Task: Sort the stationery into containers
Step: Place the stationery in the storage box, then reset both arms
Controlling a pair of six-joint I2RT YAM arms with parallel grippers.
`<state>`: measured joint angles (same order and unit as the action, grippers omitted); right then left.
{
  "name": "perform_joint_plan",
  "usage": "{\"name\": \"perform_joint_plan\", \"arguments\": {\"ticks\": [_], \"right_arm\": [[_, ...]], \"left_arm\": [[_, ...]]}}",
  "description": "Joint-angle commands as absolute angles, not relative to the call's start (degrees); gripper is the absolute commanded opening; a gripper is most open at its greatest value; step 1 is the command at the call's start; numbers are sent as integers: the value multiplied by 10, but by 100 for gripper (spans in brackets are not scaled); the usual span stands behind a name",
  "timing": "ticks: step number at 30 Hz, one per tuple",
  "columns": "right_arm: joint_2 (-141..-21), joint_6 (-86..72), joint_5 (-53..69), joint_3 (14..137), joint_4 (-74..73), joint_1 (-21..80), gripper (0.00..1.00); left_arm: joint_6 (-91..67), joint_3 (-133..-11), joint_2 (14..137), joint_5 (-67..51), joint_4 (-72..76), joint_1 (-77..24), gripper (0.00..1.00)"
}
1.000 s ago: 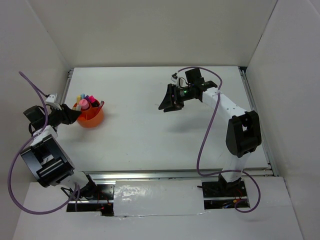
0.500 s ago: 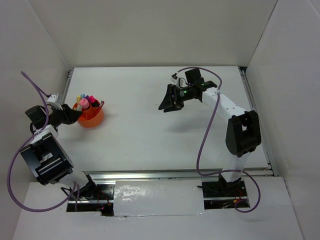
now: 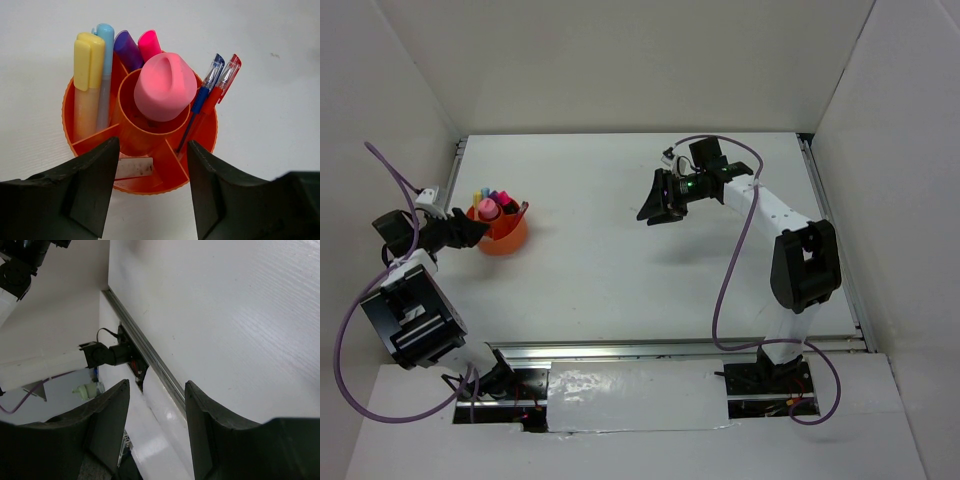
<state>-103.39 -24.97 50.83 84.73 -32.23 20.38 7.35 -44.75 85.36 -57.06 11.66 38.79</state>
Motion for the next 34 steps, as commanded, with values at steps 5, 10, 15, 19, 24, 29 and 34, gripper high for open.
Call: {"name": "perform_joint_plan", "arguments": {"ticks": [5, 10, 15, 19, 24, 29, 34], "right_arm": [[-1024, -238, 515, 847, -322, 207, 55], [-997, -211, 482, 846, -335, 211, 55], [-955, -139, 403, 856, -385, 210, 55], [-881, -92, 255, 839, -397, 189, 99], [-797, -48, 141, 778, -392, 143, 100], [-710, -6, 106, 695, -386, 73, 100], [-637, 22, 117, 630, -376, 7, 100]], "left_arm": [[86, -474, 829, -605, 135, 392, 64], [76, -517, 776, -611, 77, 415, 63], [190, -755, 823, -485, -341, 382, 86], [295, -872, 877, -459, -538, 378, 99], [309, -825, 810, -414, -532, 376, 99], [298, -731, 729, -384, -469, 363, 99], [277, -690, 679, -312, -426, 295, 99]]}}
